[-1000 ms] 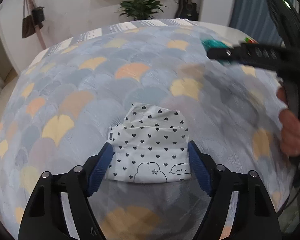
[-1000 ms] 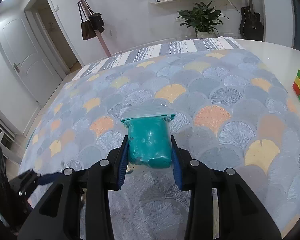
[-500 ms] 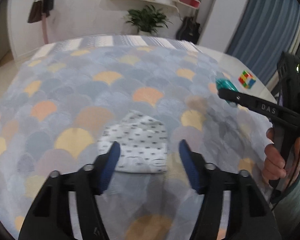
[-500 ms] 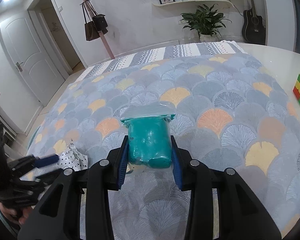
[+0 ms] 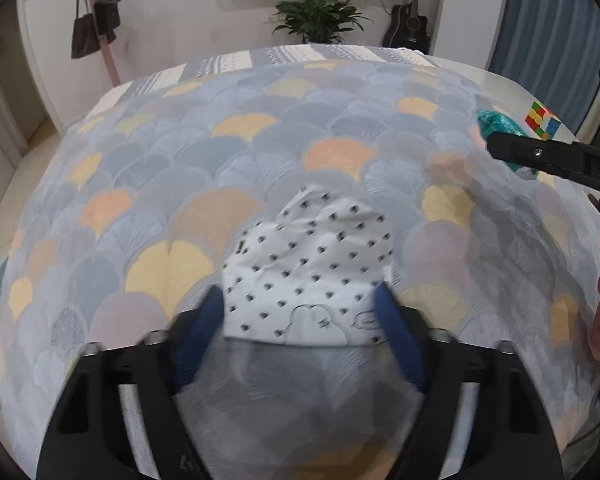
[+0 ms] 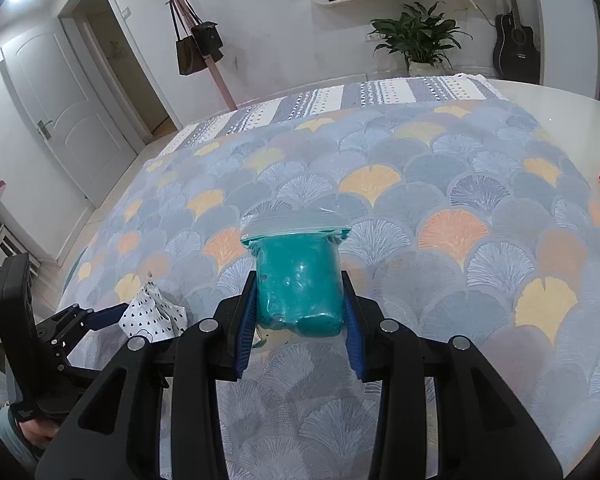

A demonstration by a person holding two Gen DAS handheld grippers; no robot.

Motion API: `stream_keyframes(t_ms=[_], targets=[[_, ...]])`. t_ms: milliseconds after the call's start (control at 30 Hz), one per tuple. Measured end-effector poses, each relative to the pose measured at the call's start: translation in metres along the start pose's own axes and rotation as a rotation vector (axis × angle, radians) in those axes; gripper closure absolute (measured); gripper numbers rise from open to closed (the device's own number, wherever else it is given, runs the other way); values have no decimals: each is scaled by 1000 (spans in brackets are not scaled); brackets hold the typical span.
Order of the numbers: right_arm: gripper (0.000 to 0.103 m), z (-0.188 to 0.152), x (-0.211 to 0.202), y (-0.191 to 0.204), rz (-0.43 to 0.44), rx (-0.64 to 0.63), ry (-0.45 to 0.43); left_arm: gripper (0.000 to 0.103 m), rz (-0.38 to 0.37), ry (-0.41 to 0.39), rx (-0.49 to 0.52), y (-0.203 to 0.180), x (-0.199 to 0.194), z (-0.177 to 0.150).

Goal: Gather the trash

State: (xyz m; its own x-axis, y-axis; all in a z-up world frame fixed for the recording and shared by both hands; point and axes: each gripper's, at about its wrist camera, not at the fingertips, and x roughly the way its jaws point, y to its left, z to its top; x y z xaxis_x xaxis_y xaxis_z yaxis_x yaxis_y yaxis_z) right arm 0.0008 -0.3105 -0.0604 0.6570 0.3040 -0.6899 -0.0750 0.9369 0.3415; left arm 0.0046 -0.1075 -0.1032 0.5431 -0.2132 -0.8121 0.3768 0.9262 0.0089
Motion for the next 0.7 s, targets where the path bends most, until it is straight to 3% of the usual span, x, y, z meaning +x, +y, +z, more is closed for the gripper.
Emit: stream_keyframes(t_ms=[67, 133, 167, 200, 233, 467, 600, 700], targets=[[68, 0, -1, 0, 2, 1, 0, 48, 16, -12, -4, 0, -1, 0], [68, 0, -2, 1, 4, -1, -3, 74, 21, -26, -13, 3, -4, 0], [68, 0, -3, 1, 5, -2, -4, 79, 25, -29, -18, 4, -5, 1], [68, 0, -3, 2, 6, -2, -5, 92, 6, -33, -27, 7, -5, 2], [68, 0, -3, 3, 7, -2, -5, 97, -17, -34, -37, 9, -6, 2], [68, 2, -7, 5, 5, -8, -13, 100, -116, -73, -77, 15, -20, 6], [68, 2, -10, 3, 3, -8, -18, 93, -162, -59, -5, 15, -20, 15], [68, 1, -11, -1, -4, -6, -19, 95, -178, -27, -19, 24, -13, 20]])
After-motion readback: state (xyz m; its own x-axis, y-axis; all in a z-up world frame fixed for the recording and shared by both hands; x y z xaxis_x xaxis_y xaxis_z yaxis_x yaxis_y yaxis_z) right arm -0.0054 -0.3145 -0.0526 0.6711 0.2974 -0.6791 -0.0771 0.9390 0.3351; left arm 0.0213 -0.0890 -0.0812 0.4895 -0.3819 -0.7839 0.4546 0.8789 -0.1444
